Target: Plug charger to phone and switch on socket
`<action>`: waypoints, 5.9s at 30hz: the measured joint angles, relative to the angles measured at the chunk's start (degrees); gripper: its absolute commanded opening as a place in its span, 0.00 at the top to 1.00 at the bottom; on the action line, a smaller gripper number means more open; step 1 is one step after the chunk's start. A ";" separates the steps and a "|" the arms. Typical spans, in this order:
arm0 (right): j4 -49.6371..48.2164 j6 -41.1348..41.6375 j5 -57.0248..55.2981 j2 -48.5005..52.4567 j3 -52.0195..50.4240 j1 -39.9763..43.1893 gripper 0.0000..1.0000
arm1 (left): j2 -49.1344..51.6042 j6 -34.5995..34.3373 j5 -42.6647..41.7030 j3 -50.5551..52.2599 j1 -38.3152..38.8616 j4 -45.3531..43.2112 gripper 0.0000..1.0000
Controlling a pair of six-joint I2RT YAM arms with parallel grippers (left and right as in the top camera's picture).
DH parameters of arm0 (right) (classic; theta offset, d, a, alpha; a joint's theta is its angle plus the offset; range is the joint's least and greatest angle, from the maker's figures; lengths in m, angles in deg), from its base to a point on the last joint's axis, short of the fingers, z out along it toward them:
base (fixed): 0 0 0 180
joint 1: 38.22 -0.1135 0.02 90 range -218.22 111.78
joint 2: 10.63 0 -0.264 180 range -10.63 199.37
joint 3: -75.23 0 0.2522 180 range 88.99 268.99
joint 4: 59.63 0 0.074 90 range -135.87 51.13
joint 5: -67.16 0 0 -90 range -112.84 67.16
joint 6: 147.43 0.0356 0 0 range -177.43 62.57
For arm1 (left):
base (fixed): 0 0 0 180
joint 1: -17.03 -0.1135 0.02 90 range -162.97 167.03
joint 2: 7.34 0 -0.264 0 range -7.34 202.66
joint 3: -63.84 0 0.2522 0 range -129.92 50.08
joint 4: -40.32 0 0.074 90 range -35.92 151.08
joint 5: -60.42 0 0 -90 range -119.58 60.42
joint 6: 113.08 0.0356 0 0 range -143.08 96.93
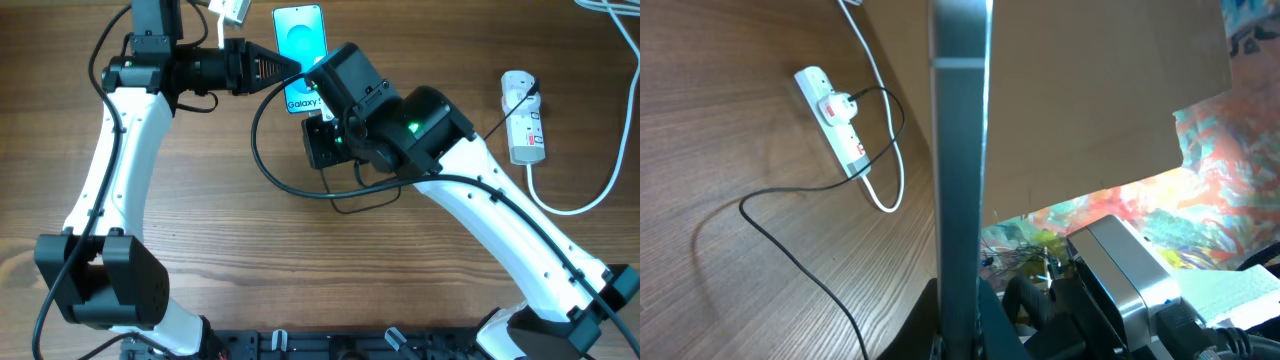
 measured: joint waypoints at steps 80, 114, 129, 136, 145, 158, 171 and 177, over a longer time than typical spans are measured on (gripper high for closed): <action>9.38 5.88 -1.49 0.00 -7.34 0.02 0.00 | 15.21 0.57 36.39 10.14 12.44 4.85 0.96; 8.37 10.80 1.57 0.00 -8.50 0.02 0.00 | 20.79 1.01 44.83 10.19 12.48 3.96 0.53; 13.51 10.80 -3.58 0.00 -8.50 6.67 0.00 | 13.40 -1.16 49.66 9.53 7.82 13.97 0.00; 11.67 4.28 -6.47 0.00 -8.52 33.94 0.00 | -14.91 -4.90 62.05 9.42 1.46 22.16 0.00; -1.84 1.27 -5.73 0.04 -8.83 60.83 0.00 | -19.65 -5.35 68.06 9.42 1.20 24.22 0.00; -11.54 -13.18 -11.30 13.42 -8.87 67.01 0.00 | -19.65 -5.35 68.43 9.42 1.20 24.20 0.00; -18.58 -22.32 0.31 27.69 -8.94 70.69 0.00 | -19.65 -5.35 68.43 9.42 1.20 24.22 0.00; -21.77 -22.29 2.43 30.56 -8.92 70.93 0.00 | -19.65 -5.35 68.43 9.42 1.20 24.20 0.00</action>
